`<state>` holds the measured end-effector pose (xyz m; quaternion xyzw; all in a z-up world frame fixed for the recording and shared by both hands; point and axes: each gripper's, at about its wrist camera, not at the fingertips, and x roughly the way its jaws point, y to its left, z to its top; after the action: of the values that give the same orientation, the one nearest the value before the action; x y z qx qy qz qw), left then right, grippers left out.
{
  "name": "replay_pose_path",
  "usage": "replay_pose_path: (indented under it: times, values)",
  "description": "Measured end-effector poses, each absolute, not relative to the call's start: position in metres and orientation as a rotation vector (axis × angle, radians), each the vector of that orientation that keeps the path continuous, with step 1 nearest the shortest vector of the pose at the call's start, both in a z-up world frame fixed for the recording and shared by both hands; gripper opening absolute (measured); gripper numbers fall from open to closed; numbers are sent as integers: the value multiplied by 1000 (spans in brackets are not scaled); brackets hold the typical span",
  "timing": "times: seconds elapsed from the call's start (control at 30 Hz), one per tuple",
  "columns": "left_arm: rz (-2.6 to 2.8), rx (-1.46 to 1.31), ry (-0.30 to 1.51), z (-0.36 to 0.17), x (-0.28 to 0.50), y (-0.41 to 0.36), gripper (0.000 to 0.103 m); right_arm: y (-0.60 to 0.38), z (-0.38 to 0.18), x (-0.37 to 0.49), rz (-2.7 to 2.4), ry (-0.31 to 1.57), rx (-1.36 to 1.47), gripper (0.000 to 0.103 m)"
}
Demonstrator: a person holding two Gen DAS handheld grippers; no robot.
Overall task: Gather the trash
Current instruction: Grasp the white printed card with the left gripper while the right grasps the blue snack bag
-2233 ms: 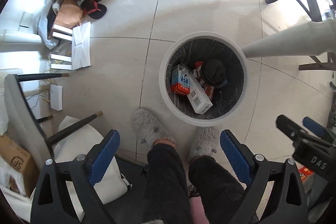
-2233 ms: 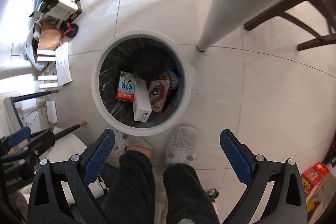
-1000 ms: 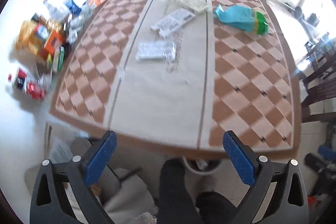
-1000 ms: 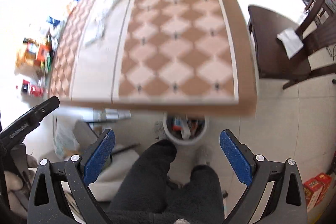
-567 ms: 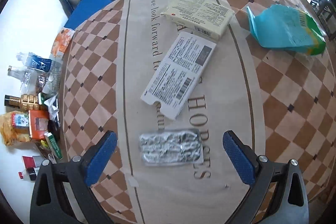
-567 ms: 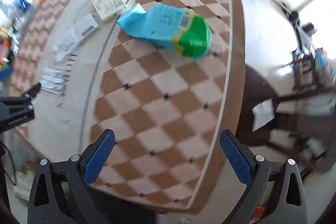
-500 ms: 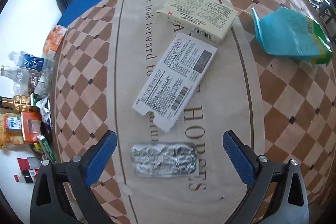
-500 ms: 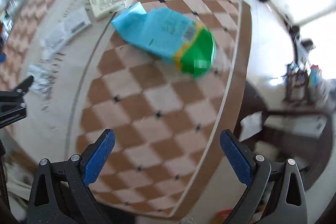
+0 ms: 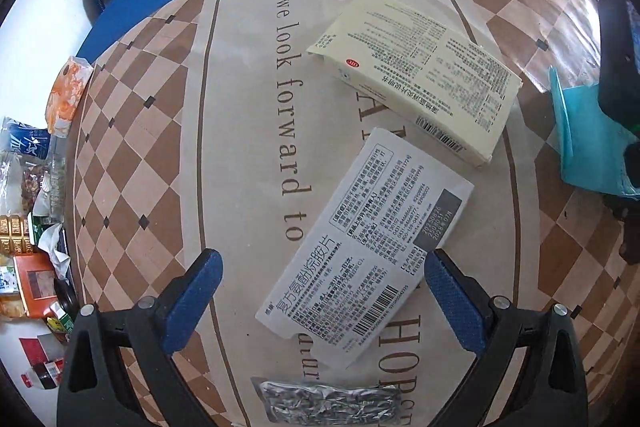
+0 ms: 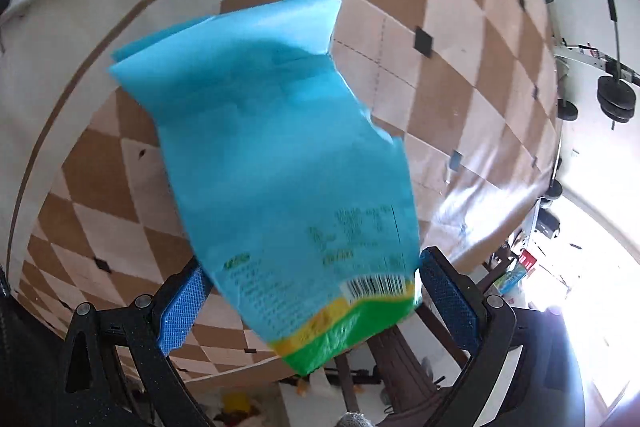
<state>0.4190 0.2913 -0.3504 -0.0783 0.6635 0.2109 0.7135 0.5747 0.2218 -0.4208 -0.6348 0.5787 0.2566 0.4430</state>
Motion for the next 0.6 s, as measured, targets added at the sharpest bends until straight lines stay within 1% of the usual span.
replay_pose_path:
  times: [0.03,0.1,0.2,0.27,0.3,0.37,0.43,0.53,0.57,0.6]
  values:
    - [455,-181,1469,-350,419,295,103,221,-423,584,605,1489,-1514,101]
    - [416,-243,1470,-348,416,303,103,215,-420,605,534,1628,-1302,99]
    - [345,-311,1468,-348,412,309,103,192,-414,626,412,1789,-1002,99]
    - [290,-298,1490,-352,413,305,103,168,-415,632,322,1937,-757,99]
    - [259,-282,1506,-356,414,305,103,152,-417,633,309,2047,-551,99]
    - [208,-234,1537,-363,419,298,103,135,-416,630,332,2130,-292,99]
    - [171,-182,1581,-375,421,296,103,131,-407,628,382,2097,-210,101]
    - [143,-123,1615,-386,429,288,102,133,-389,625,429,1991,-247,101]
    - [137,-119,1618,-388,431,287,101,136,-385,622,438,1970,-274,102]
    - [131,-134,1615,-389,432,288,91,140,-383,618,450,1952,-329,102]
